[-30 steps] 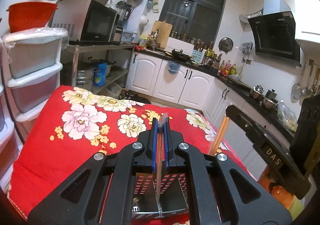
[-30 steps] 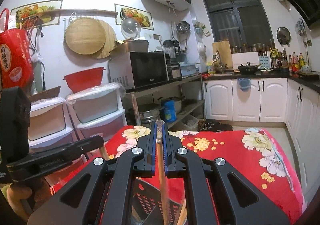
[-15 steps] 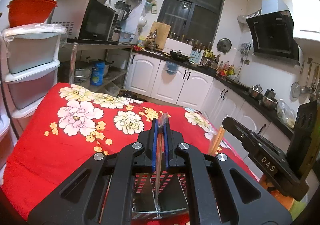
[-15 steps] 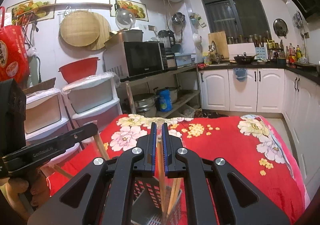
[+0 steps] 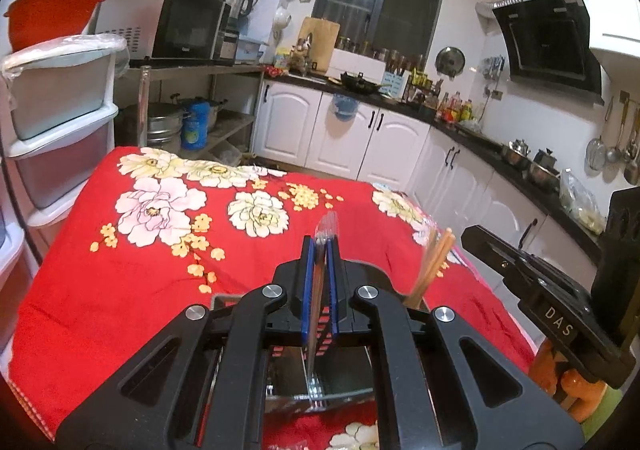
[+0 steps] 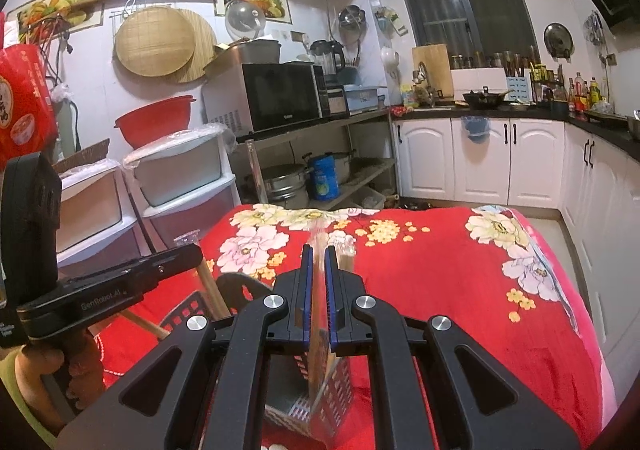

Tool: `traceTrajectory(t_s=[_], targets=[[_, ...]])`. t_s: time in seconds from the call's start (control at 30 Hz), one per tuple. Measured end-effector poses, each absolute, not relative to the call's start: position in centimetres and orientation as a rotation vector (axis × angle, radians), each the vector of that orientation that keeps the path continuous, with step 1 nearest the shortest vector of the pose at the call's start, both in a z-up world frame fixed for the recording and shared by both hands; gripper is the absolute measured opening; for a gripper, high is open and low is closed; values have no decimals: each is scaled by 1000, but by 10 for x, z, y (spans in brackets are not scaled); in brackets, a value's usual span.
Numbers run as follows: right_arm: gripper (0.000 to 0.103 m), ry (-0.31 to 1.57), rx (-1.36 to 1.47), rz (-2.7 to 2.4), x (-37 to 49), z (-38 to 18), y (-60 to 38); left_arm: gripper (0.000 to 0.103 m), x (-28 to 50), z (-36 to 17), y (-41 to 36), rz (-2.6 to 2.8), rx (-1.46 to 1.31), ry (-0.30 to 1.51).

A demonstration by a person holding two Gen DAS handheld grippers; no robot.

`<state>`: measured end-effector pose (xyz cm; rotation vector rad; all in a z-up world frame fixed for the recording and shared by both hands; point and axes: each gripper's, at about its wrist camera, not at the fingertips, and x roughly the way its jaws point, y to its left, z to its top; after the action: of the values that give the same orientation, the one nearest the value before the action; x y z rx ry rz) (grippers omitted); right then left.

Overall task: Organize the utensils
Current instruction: 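Lower chopsticks into the caddy and open the right tool while the left tool releases its pair, then move both open tools back toward the remaining sleeved chopsticks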

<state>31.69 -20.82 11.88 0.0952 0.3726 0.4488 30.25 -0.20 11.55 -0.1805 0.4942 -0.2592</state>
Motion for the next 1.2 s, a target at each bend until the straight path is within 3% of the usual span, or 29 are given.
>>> traceTrajectory(t_s=[0.2, 0.27, 0.57, 0.8, 0.97, 1.2], targets=[[7, 394, 98, 439, 311, 116, -214, 5, 303, 108, 3, -272, -200, 563], [13, 406, 96, 435, 308, 114, -215, 7, 302, 106, 4, -273, -204, 571], [18, 432, 81, 430, 297, 112, -216, 19, 297, 102, 6, -303, -210, 601], [29, 447, 72, 435, 287, 112, -216, 33, 283, 105, 7, -328, -212, 617], [39, 469, 70, 437, 279, 108, -218, 51, 269, 106, 7, -336, -200, 616], [44, 495, 61, 434, 267, 100, -220, 63, 248, 110, 16, -335, -205, 602]])
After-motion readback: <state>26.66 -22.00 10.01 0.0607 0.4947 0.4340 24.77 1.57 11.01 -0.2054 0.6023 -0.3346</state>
